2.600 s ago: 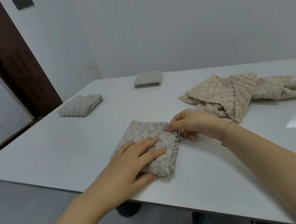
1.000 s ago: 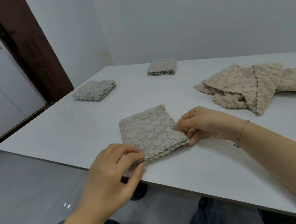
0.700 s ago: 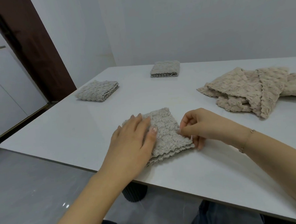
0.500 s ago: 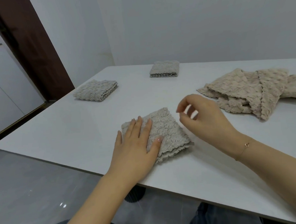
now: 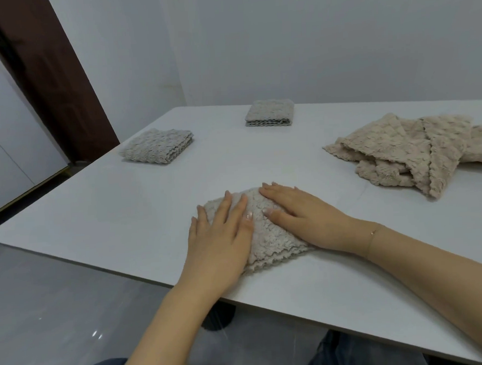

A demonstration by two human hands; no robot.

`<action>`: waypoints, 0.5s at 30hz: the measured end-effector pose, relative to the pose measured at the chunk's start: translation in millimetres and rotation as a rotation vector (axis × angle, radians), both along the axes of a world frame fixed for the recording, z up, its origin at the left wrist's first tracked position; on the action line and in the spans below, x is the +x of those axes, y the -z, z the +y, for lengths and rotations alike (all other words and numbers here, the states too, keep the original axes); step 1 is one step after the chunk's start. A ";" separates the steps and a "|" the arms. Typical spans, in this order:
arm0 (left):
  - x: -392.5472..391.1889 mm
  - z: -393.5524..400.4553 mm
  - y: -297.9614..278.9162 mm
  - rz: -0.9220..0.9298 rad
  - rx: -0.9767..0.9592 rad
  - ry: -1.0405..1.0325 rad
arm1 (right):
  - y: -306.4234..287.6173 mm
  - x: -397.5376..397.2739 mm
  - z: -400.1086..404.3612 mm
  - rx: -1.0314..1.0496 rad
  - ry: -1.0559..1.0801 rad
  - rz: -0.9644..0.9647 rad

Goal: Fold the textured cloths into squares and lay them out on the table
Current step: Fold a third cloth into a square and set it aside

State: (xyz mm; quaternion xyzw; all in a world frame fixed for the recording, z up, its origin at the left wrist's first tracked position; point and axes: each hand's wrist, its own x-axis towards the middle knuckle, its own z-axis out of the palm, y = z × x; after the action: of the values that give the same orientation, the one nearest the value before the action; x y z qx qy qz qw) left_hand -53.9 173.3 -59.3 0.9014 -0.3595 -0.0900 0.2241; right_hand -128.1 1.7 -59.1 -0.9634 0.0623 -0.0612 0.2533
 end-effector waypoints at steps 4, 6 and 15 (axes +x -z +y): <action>13.1 20.6 -4.6 0.158 -0.394 -0.220 | -8.0 -5.0 -11.8 0.397 0.226 -0.234; 16.3 34.0 1.0 0.096 -0.398 -0.335 | -10.1 -6.8 -18.4 0.323 0.253 -0.269; 15.6 22.7 -3.9 0.076 -0.333 -0.295 | -6.4 -0.8 -4.7 0.495 0.317 -0.105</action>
State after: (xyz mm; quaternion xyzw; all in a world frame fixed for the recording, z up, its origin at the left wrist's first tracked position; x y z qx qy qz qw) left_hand -38.3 196.0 -55.4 0.8908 -0.2251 -0.0294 0.3936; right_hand -128.9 -3.0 -52.7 -0.8462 0.2119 -0.1325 0.4707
